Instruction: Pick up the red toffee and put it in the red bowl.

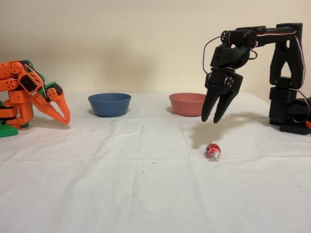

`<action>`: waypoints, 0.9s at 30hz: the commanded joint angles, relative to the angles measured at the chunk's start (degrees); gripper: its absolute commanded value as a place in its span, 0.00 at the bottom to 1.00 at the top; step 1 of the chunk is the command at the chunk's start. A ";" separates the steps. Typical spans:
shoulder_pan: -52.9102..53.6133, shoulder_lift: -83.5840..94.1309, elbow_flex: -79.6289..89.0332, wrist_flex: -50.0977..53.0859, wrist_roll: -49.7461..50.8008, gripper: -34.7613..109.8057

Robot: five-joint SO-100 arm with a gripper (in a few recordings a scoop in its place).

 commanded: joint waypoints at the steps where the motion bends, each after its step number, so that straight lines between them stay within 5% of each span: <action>1: -1.41 5.19 2.55 -1.49 -0.53 0.43; 27: -3.96 -1.14 6.68 -13.54 0.35 0.44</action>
